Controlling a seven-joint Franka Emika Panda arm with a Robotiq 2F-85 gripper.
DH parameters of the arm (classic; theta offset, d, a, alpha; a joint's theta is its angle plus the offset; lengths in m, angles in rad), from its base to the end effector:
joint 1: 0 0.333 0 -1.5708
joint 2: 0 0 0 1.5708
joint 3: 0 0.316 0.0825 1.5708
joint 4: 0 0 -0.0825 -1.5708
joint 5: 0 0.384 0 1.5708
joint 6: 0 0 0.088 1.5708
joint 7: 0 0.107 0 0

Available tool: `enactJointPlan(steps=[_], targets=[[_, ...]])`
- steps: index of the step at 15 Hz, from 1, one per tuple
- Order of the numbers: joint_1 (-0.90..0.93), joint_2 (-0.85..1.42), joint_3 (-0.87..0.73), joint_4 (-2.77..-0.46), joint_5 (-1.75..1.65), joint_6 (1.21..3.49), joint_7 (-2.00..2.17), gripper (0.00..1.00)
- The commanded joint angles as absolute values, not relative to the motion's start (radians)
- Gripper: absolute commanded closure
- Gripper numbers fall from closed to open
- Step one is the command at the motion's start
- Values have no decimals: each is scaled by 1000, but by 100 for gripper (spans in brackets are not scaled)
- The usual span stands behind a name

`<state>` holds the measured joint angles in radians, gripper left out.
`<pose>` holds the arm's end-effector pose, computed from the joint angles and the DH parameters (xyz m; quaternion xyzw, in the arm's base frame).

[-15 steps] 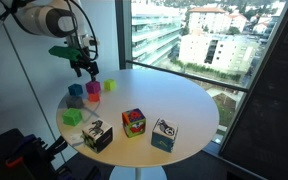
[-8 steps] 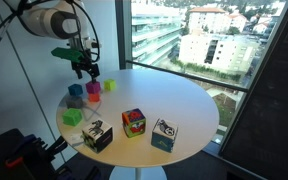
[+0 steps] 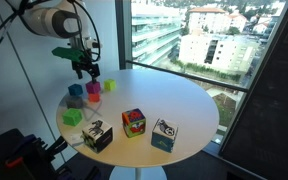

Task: Put the pink block on the table then place the grey block on top of the pink block and orange block

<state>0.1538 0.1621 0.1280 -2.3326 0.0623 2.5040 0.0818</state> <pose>0.4983 0.1443 0.2693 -0.9968 -0.0741 0.0003 0.0294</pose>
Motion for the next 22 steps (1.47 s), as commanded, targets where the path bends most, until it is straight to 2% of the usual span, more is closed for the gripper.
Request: enactJointPlan(steps=[1,22], targets=[[150,162,131,-2331,61,2501,82,0],[167,210,125,-2263,31,2481,121,0]])
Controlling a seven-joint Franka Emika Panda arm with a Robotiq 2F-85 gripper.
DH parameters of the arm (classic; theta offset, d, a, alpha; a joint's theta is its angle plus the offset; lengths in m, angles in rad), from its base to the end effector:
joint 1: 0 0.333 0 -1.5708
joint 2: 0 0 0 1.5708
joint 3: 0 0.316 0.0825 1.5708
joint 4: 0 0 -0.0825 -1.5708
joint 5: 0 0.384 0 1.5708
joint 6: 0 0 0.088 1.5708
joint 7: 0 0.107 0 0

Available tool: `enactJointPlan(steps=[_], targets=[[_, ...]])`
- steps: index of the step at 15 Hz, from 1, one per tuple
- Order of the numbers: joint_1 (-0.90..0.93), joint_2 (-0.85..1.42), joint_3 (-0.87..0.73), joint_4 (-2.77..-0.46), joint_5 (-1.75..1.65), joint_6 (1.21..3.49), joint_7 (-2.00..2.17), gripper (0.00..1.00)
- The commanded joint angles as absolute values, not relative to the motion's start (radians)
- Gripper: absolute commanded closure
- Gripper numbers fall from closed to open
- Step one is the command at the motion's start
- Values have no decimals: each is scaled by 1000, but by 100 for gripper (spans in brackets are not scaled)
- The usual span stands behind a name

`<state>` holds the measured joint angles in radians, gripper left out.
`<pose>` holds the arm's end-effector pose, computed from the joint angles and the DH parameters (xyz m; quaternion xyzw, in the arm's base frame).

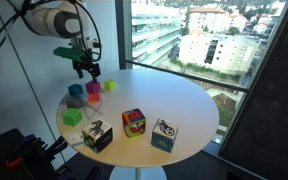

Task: Put the pink block on the table then place the grey block on top of the pink block and orange block

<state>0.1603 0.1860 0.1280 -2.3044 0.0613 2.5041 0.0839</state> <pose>0.5057 0.1499 0.2679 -0.9966 -0.0764 -0.0016 0.0311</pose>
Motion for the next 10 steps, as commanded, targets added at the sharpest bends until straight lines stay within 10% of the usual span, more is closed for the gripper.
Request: enactJointPlan(steps=[1,10], targets=[[168,216,124,-2257,27,2481,124,0],[187,255,115,-2214,-46,2474,185,0]])
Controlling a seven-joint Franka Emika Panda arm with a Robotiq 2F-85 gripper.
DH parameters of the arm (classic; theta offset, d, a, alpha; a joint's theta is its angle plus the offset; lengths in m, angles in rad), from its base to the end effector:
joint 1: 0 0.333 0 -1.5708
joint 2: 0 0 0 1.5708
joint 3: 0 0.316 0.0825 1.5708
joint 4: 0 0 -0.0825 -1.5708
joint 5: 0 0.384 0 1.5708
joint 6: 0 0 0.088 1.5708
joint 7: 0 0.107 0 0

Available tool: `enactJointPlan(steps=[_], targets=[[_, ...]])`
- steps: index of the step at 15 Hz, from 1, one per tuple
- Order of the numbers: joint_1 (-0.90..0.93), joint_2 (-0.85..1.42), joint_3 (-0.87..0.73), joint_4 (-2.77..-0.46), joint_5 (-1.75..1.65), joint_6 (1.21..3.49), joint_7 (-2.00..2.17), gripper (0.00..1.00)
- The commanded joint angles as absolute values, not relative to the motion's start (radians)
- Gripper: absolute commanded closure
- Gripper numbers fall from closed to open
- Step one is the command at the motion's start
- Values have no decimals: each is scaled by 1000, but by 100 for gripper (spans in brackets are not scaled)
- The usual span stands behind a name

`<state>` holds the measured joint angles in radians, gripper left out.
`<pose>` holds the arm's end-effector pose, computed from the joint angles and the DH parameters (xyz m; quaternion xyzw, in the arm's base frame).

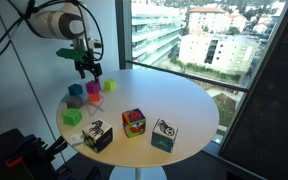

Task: Put the pink block on the table then place the grey block on top of the pink block and orange block

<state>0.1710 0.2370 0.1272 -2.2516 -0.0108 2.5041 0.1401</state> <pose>0.5190 0.1598 0.2613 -0.9966 -0.0814 -0.0060 0.0133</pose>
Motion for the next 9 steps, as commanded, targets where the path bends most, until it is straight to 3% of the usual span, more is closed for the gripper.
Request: enactJointPlan(steps=[1,9], targets=[[189,259,114,-2210,-50,2474,191,0],[209,301,99,-2179,-85,2470,232,0]])
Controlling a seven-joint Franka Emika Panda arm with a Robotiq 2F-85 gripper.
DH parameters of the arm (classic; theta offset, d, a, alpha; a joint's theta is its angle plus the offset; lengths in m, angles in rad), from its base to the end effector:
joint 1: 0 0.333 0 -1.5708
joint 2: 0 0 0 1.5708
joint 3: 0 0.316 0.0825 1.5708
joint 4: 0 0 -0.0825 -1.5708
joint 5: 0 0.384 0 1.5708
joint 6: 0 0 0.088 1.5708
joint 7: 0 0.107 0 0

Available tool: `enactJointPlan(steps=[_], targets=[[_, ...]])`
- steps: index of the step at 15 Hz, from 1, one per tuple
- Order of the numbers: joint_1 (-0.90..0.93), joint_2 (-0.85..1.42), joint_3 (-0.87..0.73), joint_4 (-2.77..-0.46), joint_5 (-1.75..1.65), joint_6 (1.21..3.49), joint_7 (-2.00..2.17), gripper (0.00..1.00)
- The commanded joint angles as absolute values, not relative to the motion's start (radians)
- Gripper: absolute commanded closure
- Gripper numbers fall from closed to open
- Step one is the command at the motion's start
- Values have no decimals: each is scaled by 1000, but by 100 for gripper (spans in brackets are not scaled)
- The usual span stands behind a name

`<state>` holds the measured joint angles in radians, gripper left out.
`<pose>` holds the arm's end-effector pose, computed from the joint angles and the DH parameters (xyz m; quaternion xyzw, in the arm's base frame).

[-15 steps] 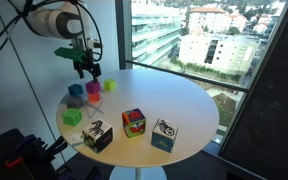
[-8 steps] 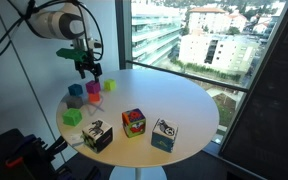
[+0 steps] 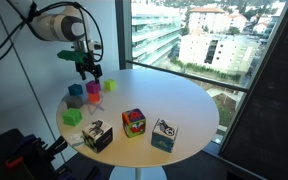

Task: Put the pink block on the table then place the grey block on top of the pink block and orange block

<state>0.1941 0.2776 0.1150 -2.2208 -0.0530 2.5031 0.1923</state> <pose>0.5246 0.1681 0.2509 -0.9970 -0.0773 -0.0035 0.0007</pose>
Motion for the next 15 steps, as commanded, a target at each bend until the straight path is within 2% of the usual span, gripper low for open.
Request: enactJointPlan(steps=[1,15], targets=[[210,307,97,-2175,-85,2470,233,0],[225,361,81,-2134,-81,2476,231,0]])
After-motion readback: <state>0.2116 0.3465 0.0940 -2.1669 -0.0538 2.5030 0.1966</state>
